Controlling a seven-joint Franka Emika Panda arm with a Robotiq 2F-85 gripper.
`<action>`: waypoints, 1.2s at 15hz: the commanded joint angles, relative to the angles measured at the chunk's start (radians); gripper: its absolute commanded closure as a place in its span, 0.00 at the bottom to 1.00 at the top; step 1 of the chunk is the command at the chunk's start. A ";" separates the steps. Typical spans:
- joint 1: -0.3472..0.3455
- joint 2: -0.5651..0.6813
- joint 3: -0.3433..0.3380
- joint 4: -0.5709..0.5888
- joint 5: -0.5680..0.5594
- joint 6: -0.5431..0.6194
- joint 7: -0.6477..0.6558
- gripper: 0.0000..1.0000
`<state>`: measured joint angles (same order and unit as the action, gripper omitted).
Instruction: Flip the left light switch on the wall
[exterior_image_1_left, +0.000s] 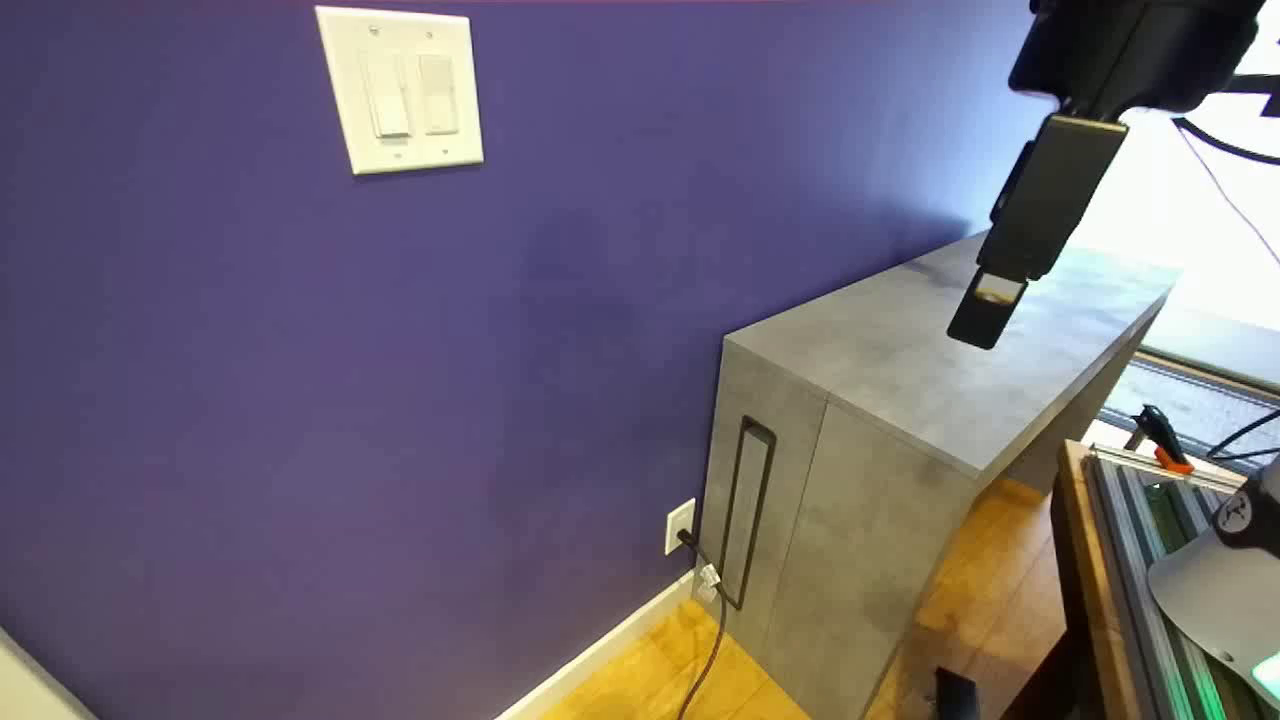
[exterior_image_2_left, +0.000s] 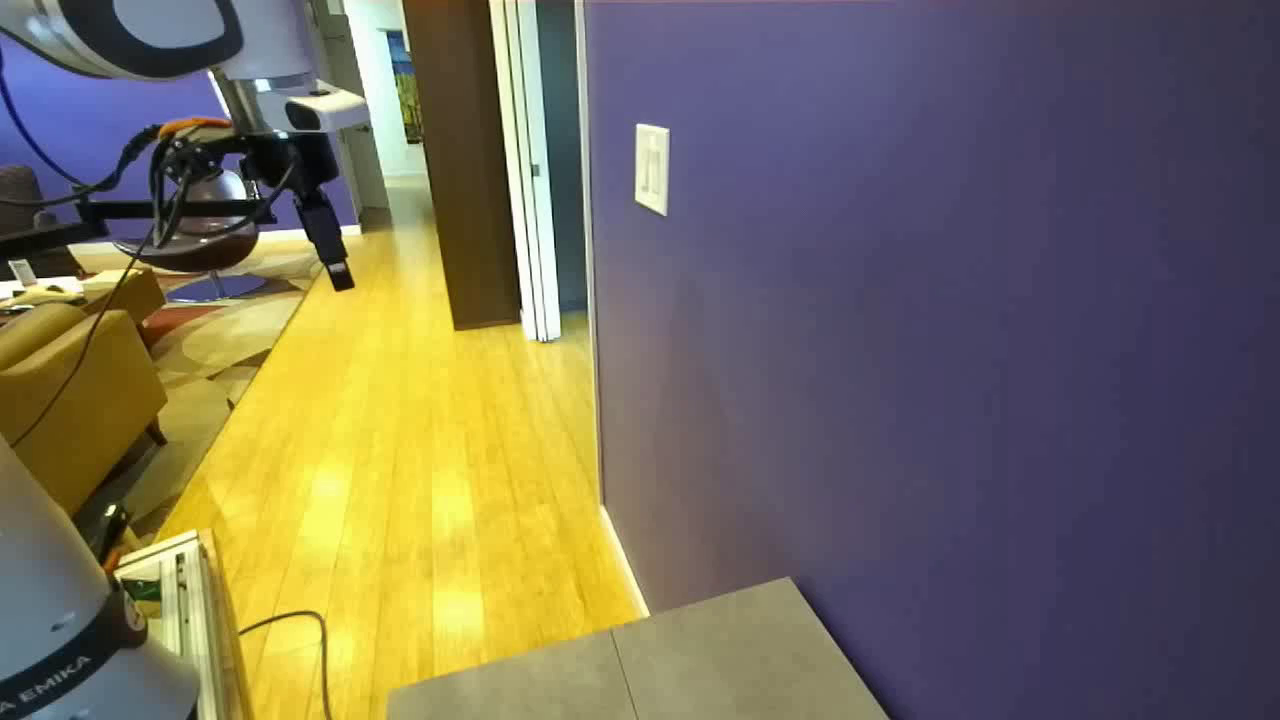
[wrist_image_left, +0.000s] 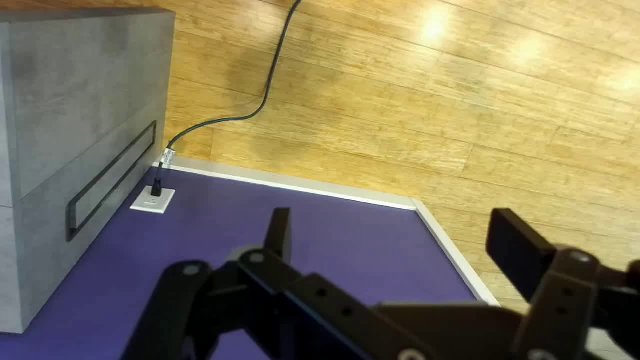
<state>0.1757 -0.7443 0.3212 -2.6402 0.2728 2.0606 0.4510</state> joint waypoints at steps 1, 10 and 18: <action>0.002 0.000 -0.002 0.002 -0.002 -0.002 0.001 0.00; 0.002 0.000 -0.002 0.002 -0.002 -0.002 0.001 0.00; -0.132 0.154 0.047 0.125 -0.061 0.279 0.152 0.00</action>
<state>0.0904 -0.6865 0.3643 -2.5899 0.2276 2.2615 0.5396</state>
